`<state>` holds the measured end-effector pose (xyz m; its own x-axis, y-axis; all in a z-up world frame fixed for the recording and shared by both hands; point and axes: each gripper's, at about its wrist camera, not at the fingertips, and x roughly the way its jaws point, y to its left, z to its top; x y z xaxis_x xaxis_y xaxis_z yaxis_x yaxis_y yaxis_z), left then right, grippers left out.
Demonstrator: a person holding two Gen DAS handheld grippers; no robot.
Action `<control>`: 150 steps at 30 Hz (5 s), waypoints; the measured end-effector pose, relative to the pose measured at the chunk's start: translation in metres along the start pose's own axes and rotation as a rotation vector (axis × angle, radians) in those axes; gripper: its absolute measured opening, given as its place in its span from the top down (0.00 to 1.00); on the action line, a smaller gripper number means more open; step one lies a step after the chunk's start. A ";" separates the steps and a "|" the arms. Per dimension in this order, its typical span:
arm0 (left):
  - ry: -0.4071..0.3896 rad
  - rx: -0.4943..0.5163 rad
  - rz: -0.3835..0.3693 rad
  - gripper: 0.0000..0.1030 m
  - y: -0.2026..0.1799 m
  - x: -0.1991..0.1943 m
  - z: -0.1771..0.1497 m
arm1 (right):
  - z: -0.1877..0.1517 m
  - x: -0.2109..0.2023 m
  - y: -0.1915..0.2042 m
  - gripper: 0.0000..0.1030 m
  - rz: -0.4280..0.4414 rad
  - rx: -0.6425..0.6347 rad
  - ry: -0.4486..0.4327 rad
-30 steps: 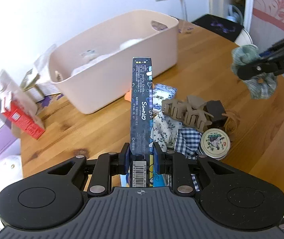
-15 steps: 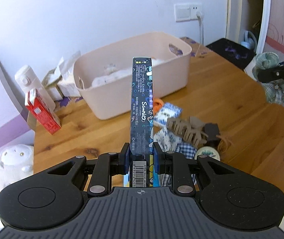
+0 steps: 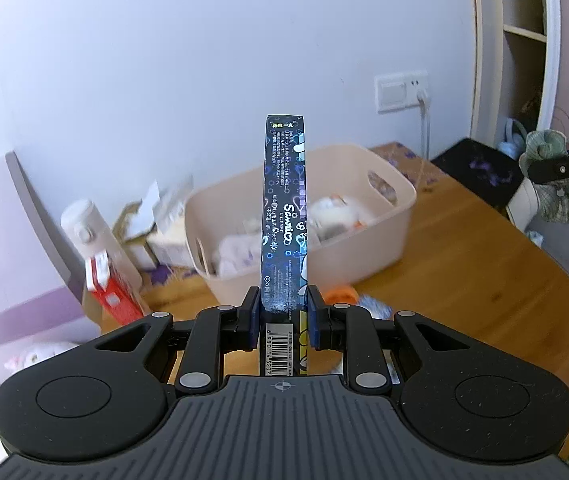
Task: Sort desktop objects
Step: 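Lift the snack box and green scrunchie and carry both over the basket, then open both tools to drop the snack box and scrunchie into the basket, then move both tools back from the basket to the remaining items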
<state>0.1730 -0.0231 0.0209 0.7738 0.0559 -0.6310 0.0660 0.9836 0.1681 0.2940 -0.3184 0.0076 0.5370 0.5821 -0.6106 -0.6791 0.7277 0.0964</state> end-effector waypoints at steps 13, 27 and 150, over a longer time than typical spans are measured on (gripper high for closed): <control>-0.055 -0.053 0.002 0.78 0.032 0.046 0.050 | 0.049 0.045 0.018 0.73 -0.029 -0.053 -0.045; 0.000 -0.066 -0.030 0.78 0.048 0.135 0.075 | 0.099 0.138 0.042 0.73 -0.032 -0.024 -0.033; 0.428 -0.252 -0.073 0.26 -0.001 0.097 -0.129 | -0.130 0.116 0.070 0.00 -0.055 -0.019 0.413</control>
<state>0.1670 0.0038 -0.1382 0.4418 -0.0011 -0.8971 -0.0851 0.9954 -0.0431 0.2435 -0.2470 -0.1579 0.3297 0.3452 -0.8787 -0.6662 0.7446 0.0425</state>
